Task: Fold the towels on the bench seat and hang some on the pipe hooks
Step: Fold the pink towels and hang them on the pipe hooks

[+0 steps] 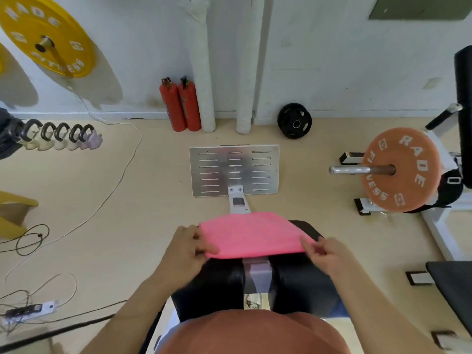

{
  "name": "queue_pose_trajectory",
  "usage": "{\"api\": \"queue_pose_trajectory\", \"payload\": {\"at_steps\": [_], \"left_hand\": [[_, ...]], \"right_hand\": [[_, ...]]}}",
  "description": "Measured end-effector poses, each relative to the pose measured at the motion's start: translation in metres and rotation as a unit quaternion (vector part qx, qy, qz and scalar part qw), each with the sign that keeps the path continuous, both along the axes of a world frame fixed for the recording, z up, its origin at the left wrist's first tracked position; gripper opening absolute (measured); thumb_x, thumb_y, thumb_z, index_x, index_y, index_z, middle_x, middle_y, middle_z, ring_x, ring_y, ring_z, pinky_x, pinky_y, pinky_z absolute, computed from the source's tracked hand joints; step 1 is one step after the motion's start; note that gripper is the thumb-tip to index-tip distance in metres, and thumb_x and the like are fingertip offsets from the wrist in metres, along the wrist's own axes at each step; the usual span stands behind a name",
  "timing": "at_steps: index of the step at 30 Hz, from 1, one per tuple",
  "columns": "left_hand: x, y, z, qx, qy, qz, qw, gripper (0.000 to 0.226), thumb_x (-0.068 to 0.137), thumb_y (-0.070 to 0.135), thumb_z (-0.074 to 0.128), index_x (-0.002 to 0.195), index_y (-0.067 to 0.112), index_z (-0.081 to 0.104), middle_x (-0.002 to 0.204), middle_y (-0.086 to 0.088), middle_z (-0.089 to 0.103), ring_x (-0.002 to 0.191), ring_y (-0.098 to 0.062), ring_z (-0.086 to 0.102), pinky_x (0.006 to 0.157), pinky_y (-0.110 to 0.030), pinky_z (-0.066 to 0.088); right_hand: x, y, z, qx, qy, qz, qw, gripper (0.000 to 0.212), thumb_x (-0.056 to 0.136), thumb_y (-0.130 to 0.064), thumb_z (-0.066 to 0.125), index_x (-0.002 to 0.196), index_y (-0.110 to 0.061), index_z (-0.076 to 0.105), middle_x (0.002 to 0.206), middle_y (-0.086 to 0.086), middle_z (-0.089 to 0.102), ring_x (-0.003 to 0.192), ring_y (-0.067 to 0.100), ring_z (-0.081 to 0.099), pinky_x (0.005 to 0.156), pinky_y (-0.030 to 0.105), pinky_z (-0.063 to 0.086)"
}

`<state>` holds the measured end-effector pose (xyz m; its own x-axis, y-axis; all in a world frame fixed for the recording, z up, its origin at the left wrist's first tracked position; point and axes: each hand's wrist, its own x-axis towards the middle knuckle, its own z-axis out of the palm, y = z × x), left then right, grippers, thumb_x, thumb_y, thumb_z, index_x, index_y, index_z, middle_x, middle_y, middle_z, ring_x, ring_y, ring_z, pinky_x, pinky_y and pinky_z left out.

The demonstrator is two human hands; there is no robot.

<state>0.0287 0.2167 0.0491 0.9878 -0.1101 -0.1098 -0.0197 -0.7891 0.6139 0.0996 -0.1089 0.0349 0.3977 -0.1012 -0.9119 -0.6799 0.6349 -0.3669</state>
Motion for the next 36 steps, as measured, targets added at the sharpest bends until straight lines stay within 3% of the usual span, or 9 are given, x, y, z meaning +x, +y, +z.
{"api": "queue_pose_trajectory", "payload": {"at_steps": [4,9,13,16,20,24,28,32,36], "left_hand": [[-0.041,-0.003,-0.044,0.079,0.09,-0.077,0.99,0.023,0.08,0.018,0.067,0.094,0.035,0.075,0.103,0.019,0.054,0.097,-0.012,0.038,0.089,-0.019,0.035],[-0.042,-0.005,-0.05,0.02,0.151,-0.05,0.987,0.026,0.086,0.017,0.061,0.103,0.034,0.072,0.088,0.043,0.05,0.096,-0.005,0.052,0.092,-0.022,0.042],[-0.022,-0.014,-0.028,-0.01,0.106,0.029,0.994,0.024,0.091,0.015,0.057,0.11,0.023,0.069,0.094,0.012,0.06,0.096,-0.011,0.049,0.09,-0.025,0.039],[0.009,-0.027,0.017,-0.094,0.062,0.073,0.991,0.021,0.093,0.011,0.052,0.102,0.023,0.066,0.097,0.012,0.06,0.093,-0.006,0.053,0.084,-0.021,0.037],[0.047,-0.045,0.086,-0.186,0.007,0.02,0.982,0.036,0.095,0.005,0.047,0.088,0.038,0.059,0.087,0.017,0.065,0.086,0.005,0.056,0.077,-0.01,0.041],[0.063,-0.054,0.137,-0.228,-0.035,-0.001,0.973,0.031,0.094,0.009,0.052,0.089,0.038,0.059,0.086,0.026,0.064,0.085,0.005,0.057,0.077,-0.011,0.042],[0.064,-0.053,0.169,-0.21,-0.089,-0.024,0.973,0.027,0.092,0.009,0.057,0.085,0.035,0.061,0.081,0.023,0.063,0.082,0.01,0.055,0.074,-0.005,0.036],[0.06,-0.051,0.194,-0.205,-0.167,-0.017,0.964,0.028,0.086,0.014,0.062,0.086,0.041,0.069,0.088,0.024,0.065,0.089,0.004,0.058,0.078,-0.006,0.038],[0.057,-0.053,0.207,-0.269,-0.176,0.05,0.946,0.039,0.077,0.006,0.073,0.084,0.044,0.068,0.081,0.028,0.069,0.081,0.006,0.064,0.074,-0.009,0.047]], "right_hand": [[-0.047,0.008,-0.023,-0.068,0.027,0.035,0.997,0.004,0.093,0.006,0.05,0.092,0.005,0.047,0.109,0.019,0.039,0.1,0.029,0.044,0.111,0.041,0.034],[-0.045,0.015,-0.014,-0.035,0.024,-0.017,0.999,0.015,0.089,0.016,0.049,0.1,0.008,0.054,0.135,0.026,0.044,0.11,0.035,0.052,0.062,0.032,0.061],[-0.038,0.021,0.005,-0.053,-0.029,0.001,0.998,0.02,0.092,0.009,0.051,0.112,0.006,0.055,0.12,0.018,0.054,0.09,0.027,0.057,0.072,0.038,0.058],[-0.015,0.038,0.038,-0.068,-0.152,0.061,0.984,0.014,0.095,-0.001,0.051,0.101,-0.009,0.06,0.113,0.014,0.059,0.094,0.027,0.062,0.069,0.04,0.061],[0.016,0.074,0.102,-0.231,-0.317,0.238,0.888,0.036,0.077,0.007,0.069,0.091,-0.026,0.064,0.101,0.006,0.067,0.098,0.024,0.066,0.084,0.046,0.058],[0.032,0.095,0.162,-0.351,-0.397,0.364,0.766,0.036,0.072,0.004,0.072,0.083,-0.028,0.061,0.081,-0.003,0.069,0.079,0.017,0.069,0.076,0.036,0.059],[0.03,0.102,0.203,-0.325,-0.457,0.394,0.728,0.033,0.083,0.001,0.067,0.074,-0.031,0.066,0.068,-0.009,0.07,0.071,0.016,0.07,0.072,0.034,0.06],[0.025,0.105,0.229,-0.395,-0.506,0.431,0.634,0.03,0.083,-0.012,0.07,0.075,-0.041,0.069,0.075,-0.013,0.069,0.072,0.003,0.067,0.072,0.021,0.054],[0.021,0.109,0.245,-0.382,-0.534,0.41,0.633,0.026,0.076,-0.016,0.077,0.082,-0.039,0.066,0.068,-0.006,0.068,0.063,0.004,0.066,0.07,0.024,0.057]]}}
